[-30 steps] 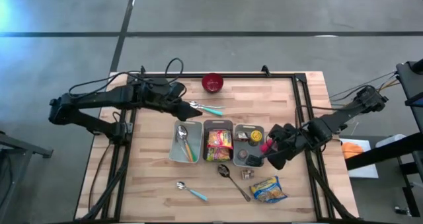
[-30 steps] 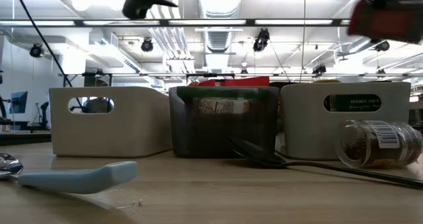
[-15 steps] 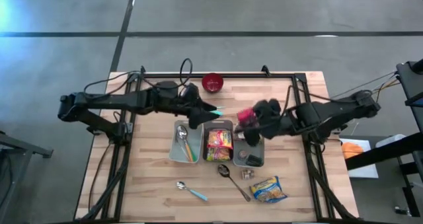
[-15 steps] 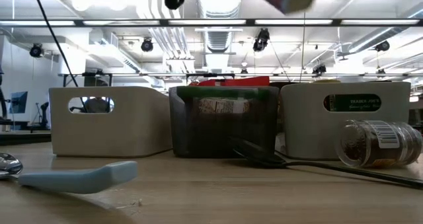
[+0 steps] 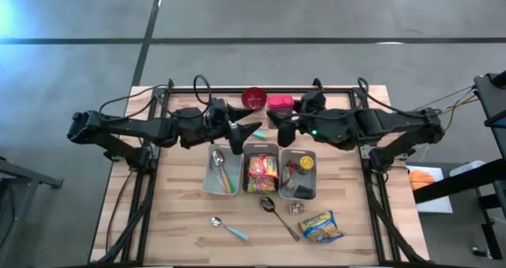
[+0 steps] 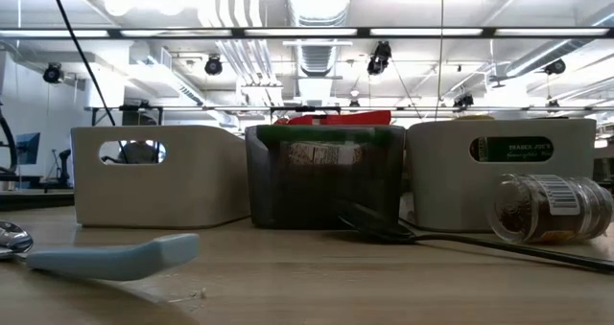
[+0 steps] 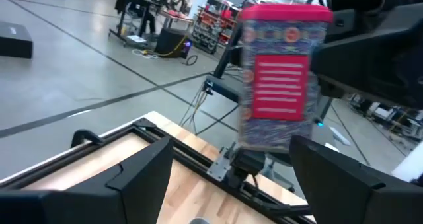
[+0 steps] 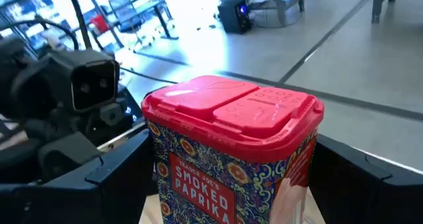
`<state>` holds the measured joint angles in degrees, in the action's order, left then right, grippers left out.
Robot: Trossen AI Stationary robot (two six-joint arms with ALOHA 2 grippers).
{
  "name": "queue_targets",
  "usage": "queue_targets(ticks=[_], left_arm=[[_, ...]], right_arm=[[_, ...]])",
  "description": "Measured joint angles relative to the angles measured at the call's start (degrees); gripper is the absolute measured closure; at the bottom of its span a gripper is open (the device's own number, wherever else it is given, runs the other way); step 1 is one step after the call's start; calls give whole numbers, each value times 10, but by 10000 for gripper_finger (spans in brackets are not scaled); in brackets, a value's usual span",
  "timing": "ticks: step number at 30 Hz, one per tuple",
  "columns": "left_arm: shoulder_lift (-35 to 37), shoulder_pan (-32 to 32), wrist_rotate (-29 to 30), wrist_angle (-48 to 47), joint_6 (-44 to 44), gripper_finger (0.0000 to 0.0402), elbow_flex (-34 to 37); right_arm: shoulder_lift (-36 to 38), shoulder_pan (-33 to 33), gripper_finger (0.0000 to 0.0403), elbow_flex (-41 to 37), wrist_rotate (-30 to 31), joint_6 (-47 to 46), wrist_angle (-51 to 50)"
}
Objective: Pick & Place Food Item
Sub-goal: Put the red seasoning can into the right gray bin
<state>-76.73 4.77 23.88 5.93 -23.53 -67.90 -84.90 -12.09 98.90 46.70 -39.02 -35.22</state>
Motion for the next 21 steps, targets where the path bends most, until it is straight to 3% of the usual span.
queue_targets(ticks=[9, 21], left_arm=[[0, 0, -69, 19, 1, 97, 0], [0, -4, -71, 36, -2, 96, 0]], right_arm=[[-56, 6, 78, 67, -21, 35, -11], [-120, 8, 78, 141, -63, 52, -25]])
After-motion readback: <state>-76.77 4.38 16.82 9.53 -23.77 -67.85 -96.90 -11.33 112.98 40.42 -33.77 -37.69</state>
